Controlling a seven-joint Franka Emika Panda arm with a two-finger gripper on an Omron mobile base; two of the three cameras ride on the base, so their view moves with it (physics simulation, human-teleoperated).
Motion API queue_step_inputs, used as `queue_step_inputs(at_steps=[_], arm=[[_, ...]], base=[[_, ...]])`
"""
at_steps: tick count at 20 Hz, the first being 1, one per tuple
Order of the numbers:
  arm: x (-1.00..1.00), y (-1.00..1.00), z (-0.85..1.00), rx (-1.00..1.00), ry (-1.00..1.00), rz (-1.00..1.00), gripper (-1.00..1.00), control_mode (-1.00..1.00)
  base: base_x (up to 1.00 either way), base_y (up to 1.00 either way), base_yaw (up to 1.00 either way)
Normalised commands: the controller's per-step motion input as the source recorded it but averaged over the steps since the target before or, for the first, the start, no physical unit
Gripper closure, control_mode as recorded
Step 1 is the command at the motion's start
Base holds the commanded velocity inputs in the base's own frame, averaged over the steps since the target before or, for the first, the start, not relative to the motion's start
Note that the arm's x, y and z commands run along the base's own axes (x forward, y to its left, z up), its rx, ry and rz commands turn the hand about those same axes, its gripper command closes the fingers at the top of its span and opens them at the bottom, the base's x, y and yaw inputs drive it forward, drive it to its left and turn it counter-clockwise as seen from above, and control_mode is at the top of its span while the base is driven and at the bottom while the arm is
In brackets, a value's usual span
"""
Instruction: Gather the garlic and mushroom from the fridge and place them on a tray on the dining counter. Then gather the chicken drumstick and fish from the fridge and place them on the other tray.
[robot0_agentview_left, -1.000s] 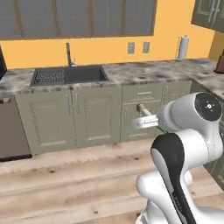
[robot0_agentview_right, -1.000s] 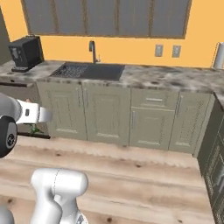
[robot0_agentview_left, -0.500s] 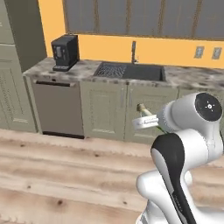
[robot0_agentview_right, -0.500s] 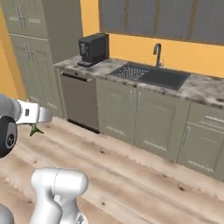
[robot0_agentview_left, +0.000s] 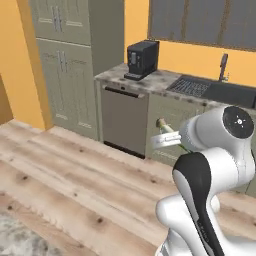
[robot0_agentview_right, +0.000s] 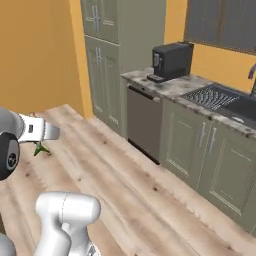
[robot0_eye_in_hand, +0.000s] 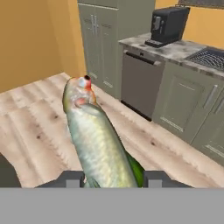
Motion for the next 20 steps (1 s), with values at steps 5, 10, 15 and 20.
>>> queue_step_inputs(at_steps=[5, 10, 15, 20], arm=[[0.0, 0.0, 0.0, 0.0, 0.0, 0.0, 1.0, 1.0], [0.0, 0.0, 0.0, 0.0, 0.0, 0.0, 1.0, 1.0], [0.0, 0.0, 0.0, 0.0, 0.0, 0.0, 1.0, 1.0], [0.0, 0.0, 0.0, 0.0, 0.0, 0.0, 1.0, 1.0]], base=[[0.11, -0.66, 0.47], [0.33, -0.57, 0.47], [0.61, -0.48, 0.46], [0.79, -0.4, 0.46]])
